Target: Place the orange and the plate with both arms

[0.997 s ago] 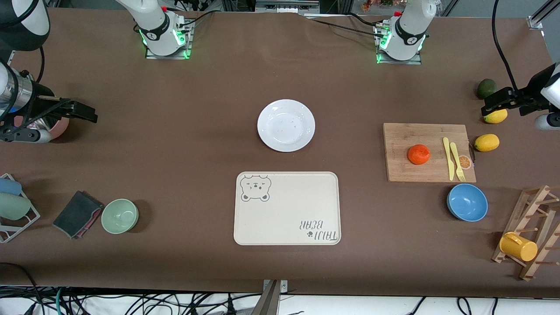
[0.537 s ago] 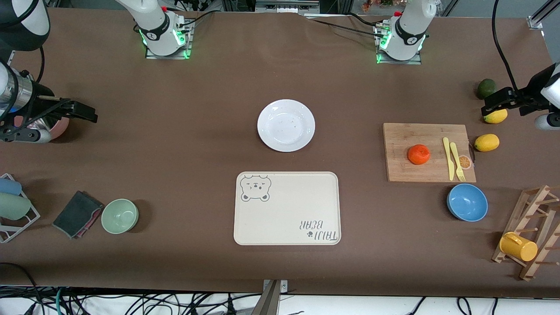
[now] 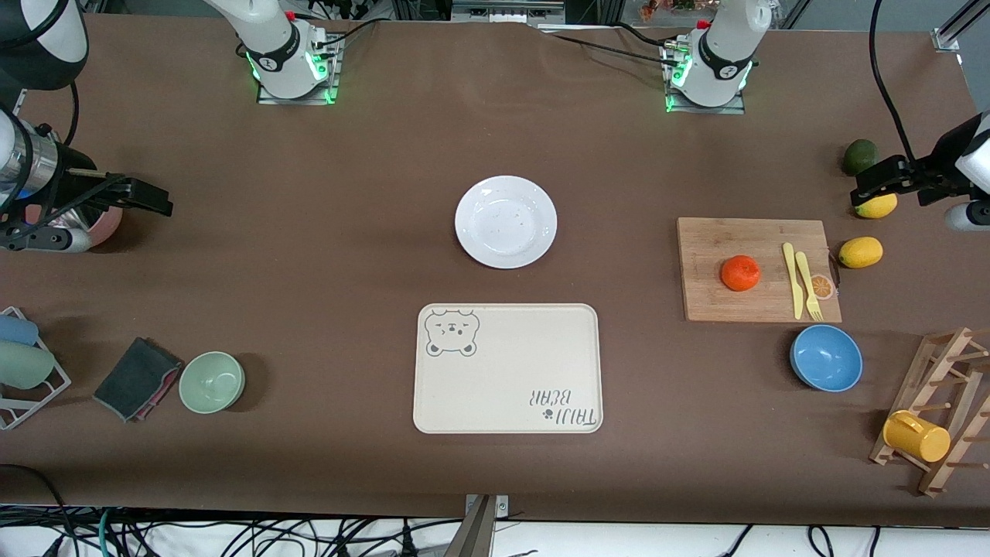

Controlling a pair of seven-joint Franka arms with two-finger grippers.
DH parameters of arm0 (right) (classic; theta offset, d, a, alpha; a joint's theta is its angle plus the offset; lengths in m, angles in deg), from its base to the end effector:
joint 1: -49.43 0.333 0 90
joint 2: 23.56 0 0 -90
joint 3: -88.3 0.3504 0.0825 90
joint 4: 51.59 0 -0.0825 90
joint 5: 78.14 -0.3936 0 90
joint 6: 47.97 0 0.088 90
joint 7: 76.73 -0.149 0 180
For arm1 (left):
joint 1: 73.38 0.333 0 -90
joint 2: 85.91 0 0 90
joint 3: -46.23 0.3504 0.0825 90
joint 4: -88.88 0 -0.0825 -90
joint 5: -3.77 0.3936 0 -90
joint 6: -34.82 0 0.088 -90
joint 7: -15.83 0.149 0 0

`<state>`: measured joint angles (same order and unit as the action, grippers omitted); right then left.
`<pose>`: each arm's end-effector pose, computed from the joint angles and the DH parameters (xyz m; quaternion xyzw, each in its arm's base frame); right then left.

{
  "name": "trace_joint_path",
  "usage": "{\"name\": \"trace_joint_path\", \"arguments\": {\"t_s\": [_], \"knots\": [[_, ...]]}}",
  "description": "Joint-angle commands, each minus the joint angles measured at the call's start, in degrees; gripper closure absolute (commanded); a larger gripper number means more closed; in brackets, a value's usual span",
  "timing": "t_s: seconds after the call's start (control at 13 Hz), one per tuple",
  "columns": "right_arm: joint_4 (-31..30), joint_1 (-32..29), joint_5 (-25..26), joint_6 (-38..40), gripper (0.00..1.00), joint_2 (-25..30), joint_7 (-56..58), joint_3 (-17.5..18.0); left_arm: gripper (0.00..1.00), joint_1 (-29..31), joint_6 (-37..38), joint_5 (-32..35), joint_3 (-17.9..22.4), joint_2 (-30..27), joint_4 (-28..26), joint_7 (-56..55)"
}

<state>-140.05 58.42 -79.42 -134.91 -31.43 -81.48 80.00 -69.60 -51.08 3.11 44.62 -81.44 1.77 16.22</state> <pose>0.5921 0.0156 0.5468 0.9961 -0.0357 -0.0811 0.0026 0.5777 0.0207 0.5906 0.9986 0.0154 -0.0494 0.0080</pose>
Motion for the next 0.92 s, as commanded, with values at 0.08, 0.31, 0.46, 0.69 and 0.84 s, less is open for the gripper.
{"name": "trace_joint_path", "arguments": {"t_s": [0.08,0.31,0.46,0.69,0.84], "knots": [[-1.0,0.1,-0.4,0.8,0.00,1.6,-1.0,0.2,0.00,0.3,-3.6,1.4,0.2,3.2,-2.4,0.2],[-1.0,0.2,-0.4,0.8,0.00,1.6,-1.0,0.3,0.00,1.1,-7.9,1.5,1.0,4.0,-7.8,0.7],[-1.0,0.2,-0.4,0.9,0.00,1.7,-2.0,1.3,0.00,1.1,-13.9,1.5,1.0,4.0,-13.1,0.7],[-1.0,0.2,-0.4,0.9,0.00,1.7,-3.0,1.5,0.00,1.0,-21.8,0.8,1.0,4.4,-21.3,0.1],[-1.0,0.1,-0.4,0.9,0.00,1.8,-2.9,1.4,0.00,1.1,-29.5,0.8,0.9,4.4,-28.1,0.0]]}}
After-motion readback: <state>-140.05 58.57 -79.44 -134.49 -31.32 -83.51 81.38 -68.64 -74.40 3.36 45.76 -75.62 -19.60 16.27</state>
